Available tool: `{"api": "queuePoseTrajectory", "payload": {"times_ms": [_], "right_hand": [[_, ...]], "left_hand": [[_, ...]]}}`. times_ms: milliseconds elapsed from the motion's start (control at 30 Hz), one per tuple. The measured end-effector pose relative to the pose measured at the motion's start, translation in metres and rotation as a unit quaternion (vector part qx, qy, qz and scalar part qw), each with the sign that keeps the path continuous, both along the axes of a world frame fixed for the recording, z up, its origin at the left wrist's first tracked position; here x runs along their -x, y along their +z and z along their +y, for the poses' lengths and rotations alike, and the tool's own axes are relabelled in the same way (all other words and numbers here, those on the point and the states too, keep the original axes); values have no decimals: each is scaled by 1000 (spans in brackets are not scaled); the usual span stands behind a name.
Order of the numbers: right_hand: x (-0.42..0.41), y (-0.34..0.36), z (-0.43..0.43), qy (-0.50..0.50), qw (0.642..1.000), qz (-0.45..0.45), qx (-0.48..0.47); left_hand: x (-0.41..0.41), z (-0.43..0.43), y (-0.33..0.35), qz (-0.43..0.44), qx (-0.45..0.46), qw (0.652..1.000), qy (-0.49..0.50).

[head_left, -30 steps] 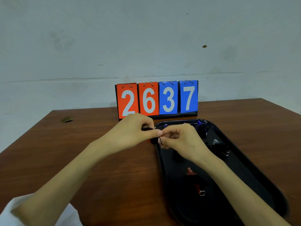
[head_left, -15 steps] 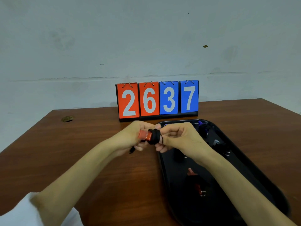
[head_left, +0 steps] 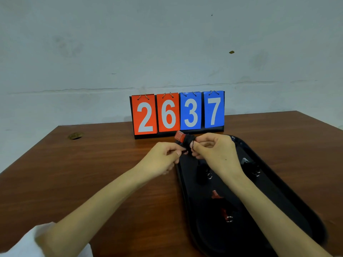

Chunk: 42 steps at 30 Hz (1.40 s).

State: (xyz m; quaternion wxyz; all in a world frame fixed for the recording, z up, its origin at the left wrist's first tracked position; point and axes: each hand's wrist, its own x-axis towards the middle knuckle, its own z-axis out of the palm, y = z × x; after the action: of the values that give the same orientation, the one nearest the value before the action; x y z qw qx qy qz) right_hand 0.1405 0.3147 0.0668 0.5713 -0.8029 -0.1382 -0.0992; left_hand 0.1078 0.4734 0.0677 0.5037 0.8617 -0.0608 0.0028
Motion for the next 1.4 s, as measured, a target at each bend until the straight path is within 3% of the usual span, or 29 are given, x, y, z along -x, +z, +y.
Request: {"api": "queuePoseTrajectory", "payload": {"times_ms": [167,467,633,800,867,1033,1200,1400], "right_hand": [[1,-2,1,-40,997,-48,44],[9,-3,6,-54,991,-104,58],[18,-3,9,-59,985,-134,87],[21,-4,10,-59,975,-167,132],[21,-6,11,-58,970,-183,149],[20,-11,13,-39,953,-219,205],[19,-14,13,-35,936,-253,241],[18,-17,12,-22,908,-303,289]], "left_hand": [[4,2,9,-92,-76,991,66],[8,-3,9,-225,-7,968,109],[12,-8,9,-257,61,951,158],[12,-9,4,-266,44,949,164],[13,-9,3,-270,8,949,162],[11,-5,8,-264,-190,935,141],[12,-2,13,-230,-242,934,130],[15,-9,14,-213,-393,889,101]]}}
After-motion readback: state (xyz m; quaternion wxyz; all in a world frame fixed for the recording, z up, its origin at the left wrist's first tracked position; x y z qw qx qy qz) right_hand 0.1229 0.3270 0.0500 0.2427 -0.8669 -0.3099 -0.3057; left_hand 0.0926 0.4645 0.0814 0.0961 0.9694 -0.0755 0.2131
